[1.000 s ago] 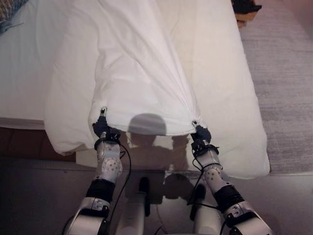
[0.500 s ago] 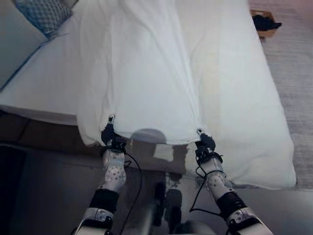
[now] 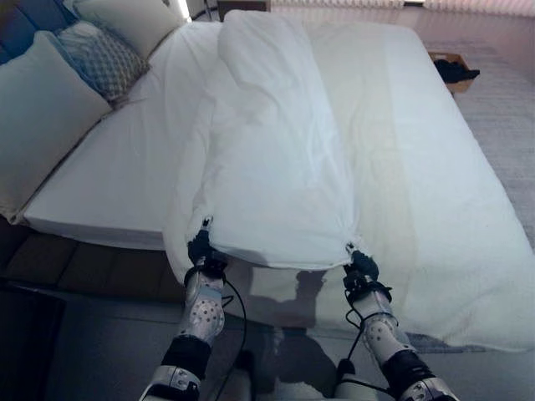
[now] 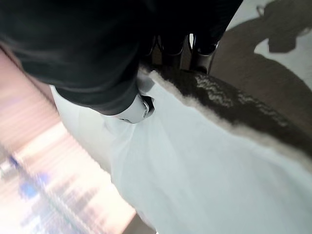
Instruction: Make the bed
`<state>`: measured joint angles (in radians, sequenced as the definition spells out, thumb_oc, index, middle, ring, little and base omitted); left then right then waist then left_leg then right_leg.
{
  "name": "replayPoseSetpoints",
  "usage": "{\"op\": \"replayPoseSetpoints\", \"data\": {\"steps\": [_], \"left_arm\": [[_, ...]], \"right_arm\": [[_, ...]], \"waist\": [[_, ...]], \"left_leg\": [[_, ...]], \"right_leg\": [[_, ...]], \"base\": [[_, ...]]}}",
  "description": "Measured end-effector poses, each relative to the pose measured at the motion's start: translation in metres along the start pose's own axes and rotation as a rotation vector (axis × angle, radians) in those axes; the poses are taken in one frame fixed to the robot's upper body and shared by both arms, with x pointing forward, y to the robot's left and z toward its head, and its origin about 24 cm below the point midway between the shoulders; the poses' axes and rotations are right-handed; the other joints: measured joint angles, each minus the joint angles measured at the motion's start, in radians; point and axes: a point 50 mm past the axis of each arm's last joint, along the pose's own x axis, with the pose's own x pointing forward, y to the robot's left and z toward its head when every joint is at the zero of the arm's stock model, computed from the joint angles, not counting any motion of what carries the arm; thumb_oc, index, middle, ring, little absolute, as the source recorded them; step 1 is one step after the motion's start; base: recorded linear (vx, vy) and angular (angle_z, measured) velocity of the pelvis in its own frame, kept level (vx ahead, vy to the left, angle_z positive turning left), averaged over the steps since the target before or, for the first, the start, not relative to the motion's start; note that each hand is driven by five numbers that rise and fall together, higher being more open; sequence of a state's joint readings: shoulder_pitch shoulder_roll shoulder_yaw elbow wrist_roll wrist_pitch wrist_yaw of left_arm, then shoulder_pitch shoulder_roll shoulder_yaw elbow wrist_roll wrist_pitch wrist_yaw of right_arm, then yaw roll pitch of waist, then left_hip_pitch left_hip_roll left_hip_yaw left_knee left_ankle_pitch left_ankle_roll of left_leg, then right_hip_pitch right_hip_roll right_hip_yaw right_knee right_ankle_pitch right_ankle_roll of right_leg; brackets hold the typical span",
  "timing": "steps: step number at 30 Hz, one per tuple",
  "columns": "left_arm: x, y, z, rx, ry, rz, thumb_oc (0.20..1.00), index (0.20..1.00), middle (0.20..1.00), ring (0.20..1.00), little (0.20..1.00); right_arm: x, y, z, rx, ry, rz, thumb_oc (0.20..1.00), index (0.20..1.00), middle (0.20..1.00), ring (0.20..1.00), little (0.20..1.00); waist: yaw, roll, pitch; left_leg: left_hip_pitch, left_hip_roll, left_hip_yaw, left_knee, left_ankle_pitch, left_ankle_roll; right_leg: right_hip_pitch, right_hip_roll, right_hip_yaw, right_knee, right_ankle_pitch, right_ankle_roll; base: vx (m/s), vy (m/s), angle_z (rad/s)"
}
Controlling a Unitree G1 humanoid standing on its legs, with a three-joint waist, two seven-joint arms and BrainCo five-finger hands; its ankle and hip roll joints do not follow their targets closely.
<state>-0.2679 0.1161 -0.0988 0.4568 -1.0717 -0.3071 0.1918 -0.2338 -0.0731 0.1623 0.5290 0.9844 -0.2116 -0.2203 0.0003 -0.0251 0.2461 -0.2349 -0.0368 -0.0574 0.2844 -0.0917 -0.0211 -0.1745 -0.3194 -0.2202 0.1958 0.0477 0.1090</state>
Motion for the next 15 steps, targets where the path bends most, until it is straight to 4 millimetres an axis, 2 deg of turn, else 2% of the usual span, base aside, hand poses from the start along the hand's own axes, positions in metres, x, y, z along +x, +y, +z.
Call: {"op": "replayPoseSetpoints", "data": {"steps": [1,2,3,5,6,7,8,9,11,13,15], "left_arm": [[0.001,0.0,0.003,0.008,-0.007,-0.001,0.2,0.2,0.2,0.2,0.2],[0.002,0.0,0.005,0.013,-0.011,-0.007,0.2,0.2,0.2,0.2,0.2],[0.003,0.002,0.01,0.053,-0.021,-0.016,0.2,0.2,0.2,0.2,0.2],[0.001,0.012,0.017,0.077,-0.038,0.005,0.2,0.2,0.2,0.2,0.2],[0.001,0.016,0.019,0.076,-0.043,0.017,0.2,0.2,0.2,0.2,0.2],[0.0,0.019,0.021,0.07,-0.051,0.033,0.2,0.2,0.2,0.2,0.2],[-0.001,0.021,0.021,0.069,-0.052,0.038,0.2,0.2,0.2,0.2,0.2],[-0.002,0.023,0.018,0.059,-0.047,0.047,0.2,0.2,0.2,0.2,0.2],[-0.004,0.022,0.013,0.044,-0.033,0.05,0.2,0.2,0.2,0.2,0.2],[-0.009,0.027,0.007,0.037,-0.018,0.073,0.2,0.2,0.2,0.2,0.2],[-0.01,0.029,0.005,0.032,-0.013,0.08,0.2,0.2,0.2,0.2,0.2]], "right_arm": [[-0.001,0.001,-0.002,0.005,0.003,0.003,0.2,0.2,0.2,0.2,0.2],[-0.001,0.001,-0.003,0.004,0.007,0.008,0.2,0.2,0.2,0.2,0.2],[-0.002,0.003,-0.005,0.005,0.013,0.02,0.2,0.2,0.2,0.2,0.2],[-0.003,0.009,-0.009,0.012,0.023,0.05,0.2,0.2,0.2,0.2,0.2],[-0.004,0.009,-0.012,0.01,0.033,0.058,0.2,0.2,0.2,0.2,0.2],[-0.004,0.012,-0.014,0.002,0.042,0.073,0.2,0.2,0.2,0.2,0.2],[-0.005,0.01,-0.016,-0.001,0.049,0.067,0.2,0.2,0.2,0.2,0.2],[-0.005,0.009,-0.016,-0.004,0.05,0.064,0.2,0.2,0.2,0.2,0.2],[-0.006,0.003,-0.016,-0.012,0.051,0.047,0.2,0.2,0.2,0.2,0.2],[-0.006,0.001,-0.015,-0.015,0.049,0.038,0.2,0.2,0.2,0.2,0.2],[-0.007,-0.002,-0.017,-0.015,0.057,0.027,0.2,0.2,0.2,0.2,0.2]], "waist": [[-0.002,0.002,0.0],[-0.003,0.004,-0.002],[0.016,0.004,-0.003],[0.041,-0.006,-0.015],[0.044,-0.011,-0.019],[0.047,-0.013,-0.021],[0.046,-0.013,-0.021],[0.041,-0.012,-0.021],[0.037,-0.009,-0.024],[0.037,-0.017,-0.029],[0.038,-0.022,-0.035]], "left_leg": [[0.0,-0.005,0.002,-0.007,0.002,0.025],[0.003,-0.01,0.001,-0.017,0.01,0.041],[0.021,0.008,0.008,-0.053,0.025,0.04],[0.057,0.014,0.017,-0.119,0.062,0.048],[0.077,0.013,0.024,-0.153,0.085,0.05],[0.092,0.003,0.029,-0.184,0.101,0.051],[0.097,-0.008,0.03,-0.192,0.104,0.053],[0.115,-0.021,0.025,-0.218,0.118,0.055],[0.132,-0.022,0.025,-0.243,0.132,0.054],[0.163,-0.018,0.027,-0.279,0.145,0.045],[0.172,-0.011,0.027,-0.286,0.149,0.039]], "right_leg": [[0.004,-0.002,0.002,0.002,0.038,-0.022],[0.008,0.013,-0.003,0.031,0.032,-0.017],[-0.007,0.045,-0.009,0.104,-0.032,-0.005],[0.001,0.116,-0.044,0.151,-0.118,-0.009],[0.017,0.149,-0.053,0.142,-0.136,-0.012],[0.071,0.199,-0.079,0.061,-0.157,-0.028],[0.096,0.21,-0.089,0.013,-0.154,-0.028],[0.136,0.214,-0.05,-0.05,-0.154,-0.03],[0.147,0.219,-0.027,-0.061,-0.154,-0.03],[0.2,0.235,-0.019,-0.138,-0.132,-0.058],[0.221,0.245,-0.019,-0.167,-0.126,-0.065]], "base": [[-0.06,0.31,0.14],[-0.08,0.497,0.16],[-0.03,0.27,0.0],[-0.03,0.255,-0.26],[-0.02,0.193,-0.21],[-0.01,0.164,-0.17],[-0.02,0.201,-0.06],[-0.02,0.111,0.07],[-0.02,0.073,0.11],[-0.01,0.023,0.0],[-0.02,0.002,0.07]]}}
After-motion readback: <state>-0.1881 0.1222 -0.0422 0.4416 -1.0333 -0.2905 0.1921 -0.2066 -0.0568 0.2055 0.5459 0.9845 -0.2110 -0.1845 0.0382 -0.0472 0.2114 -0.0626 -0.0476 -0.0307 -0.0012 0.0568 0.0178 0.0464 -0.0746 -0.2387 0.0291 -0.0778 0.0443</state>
